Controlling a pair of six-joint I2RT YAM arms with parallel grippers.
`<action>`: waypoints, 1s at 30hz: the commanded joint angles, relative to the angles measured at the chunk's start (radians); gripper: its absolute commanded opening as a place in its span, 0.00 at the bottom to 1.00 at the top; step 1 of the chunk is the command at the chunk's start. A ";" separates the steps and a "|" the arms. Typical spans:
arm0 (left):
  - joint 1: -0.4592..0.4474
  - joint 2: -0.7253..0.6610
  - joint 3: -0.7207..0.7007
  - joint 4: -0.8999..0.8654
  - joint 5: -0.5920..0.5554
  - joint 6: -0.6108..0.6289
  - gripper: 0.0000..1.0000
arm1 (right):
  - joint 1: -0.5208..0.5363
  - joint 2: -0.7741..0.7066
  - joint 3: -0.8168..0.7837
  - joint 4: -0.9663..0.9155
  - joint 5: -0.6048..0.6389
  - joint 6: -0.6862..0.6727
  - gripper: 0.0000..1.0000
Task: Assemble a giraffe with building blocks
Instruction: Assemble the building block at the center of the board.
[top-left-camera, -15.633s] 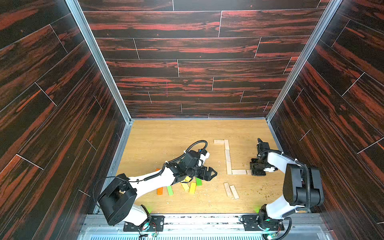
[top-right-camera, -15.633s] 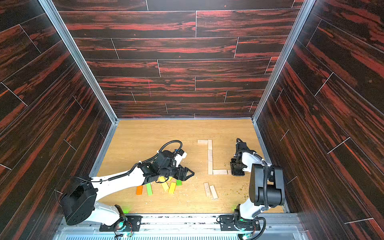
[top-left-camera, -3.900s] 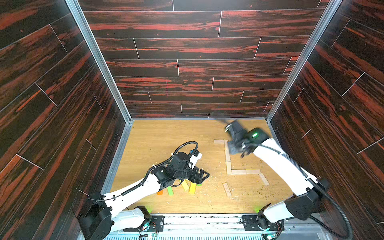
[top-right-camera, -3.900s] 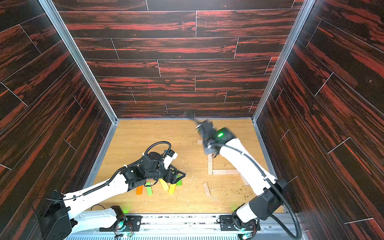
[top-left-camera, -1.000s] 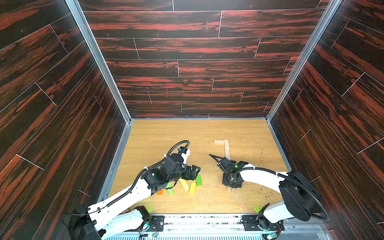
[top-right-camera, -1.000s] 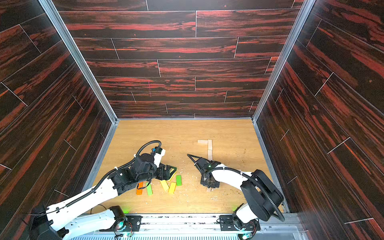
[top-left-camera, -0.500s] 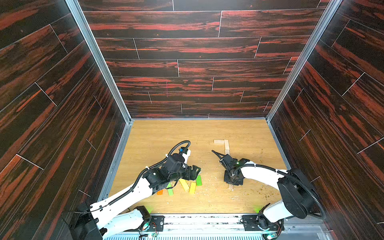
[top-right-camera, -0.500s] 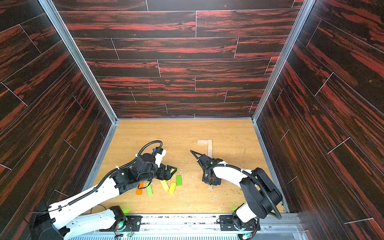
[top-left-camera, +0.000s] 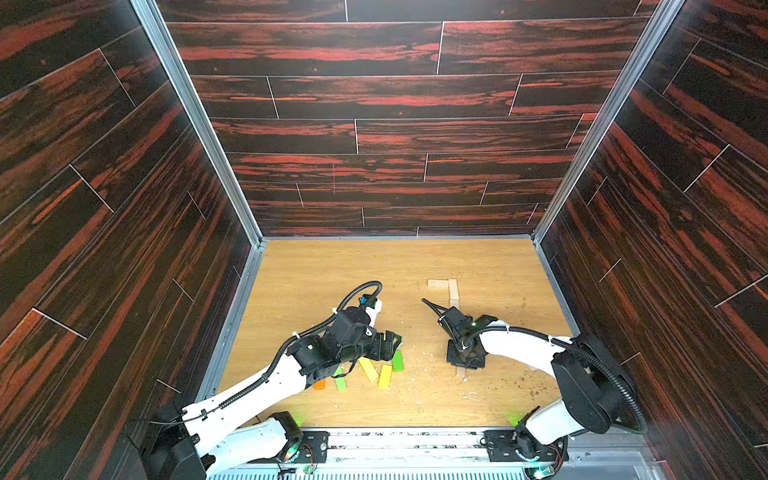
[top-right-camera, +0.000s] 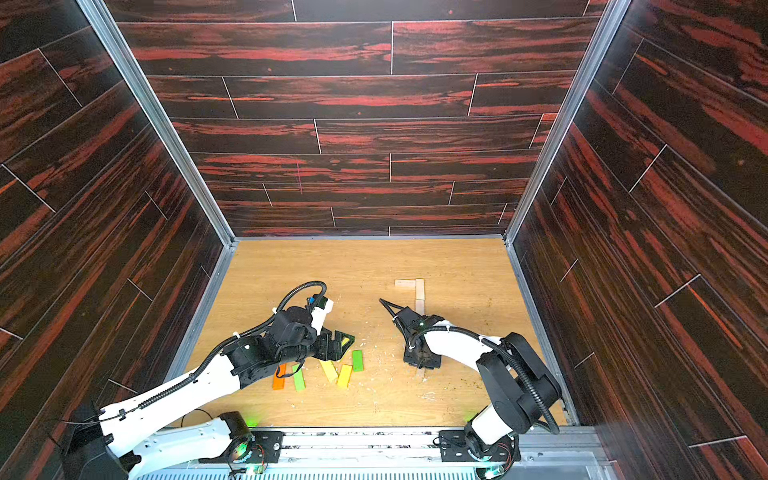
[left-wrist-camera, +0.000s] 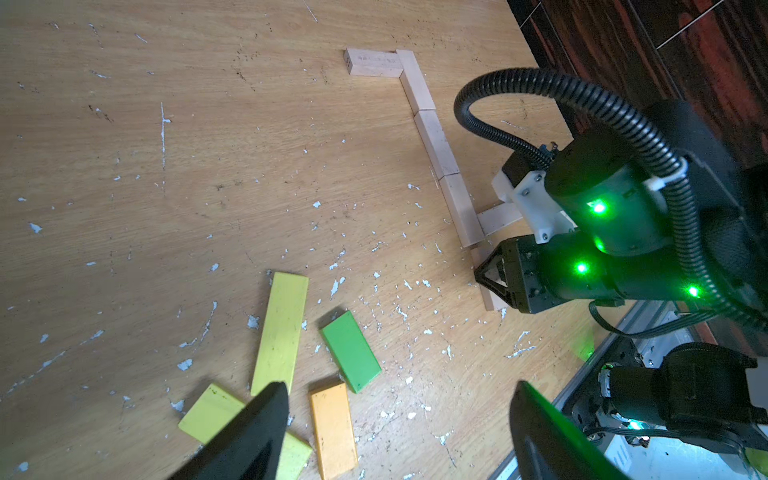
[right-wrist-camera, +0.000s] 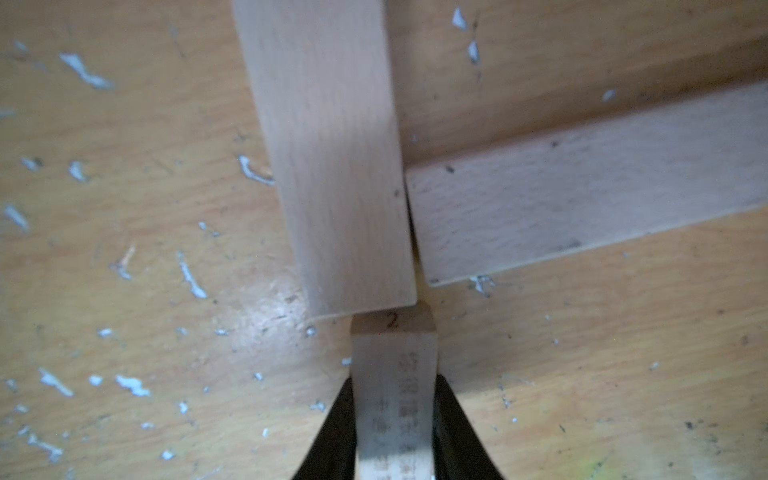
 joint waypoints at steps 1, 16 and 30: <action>0.001 -0.008 0.015 0.003 -0.012 0.010 0.86 | -0.003 0.039 0.009 -0.008 -0.006 0.003 0.32; 0.001 -0.012 0.015 0.003 -0.011 0.010 0.86 | -0.002 0.035 0.022 -0.021 -0.004 -0.001 0.35; 0.002 -0.010 0.018 0.007 -0.004 0.015 0.86 | 0.003 -0.026 0.038 -0.076 -0.010 0.015 0.53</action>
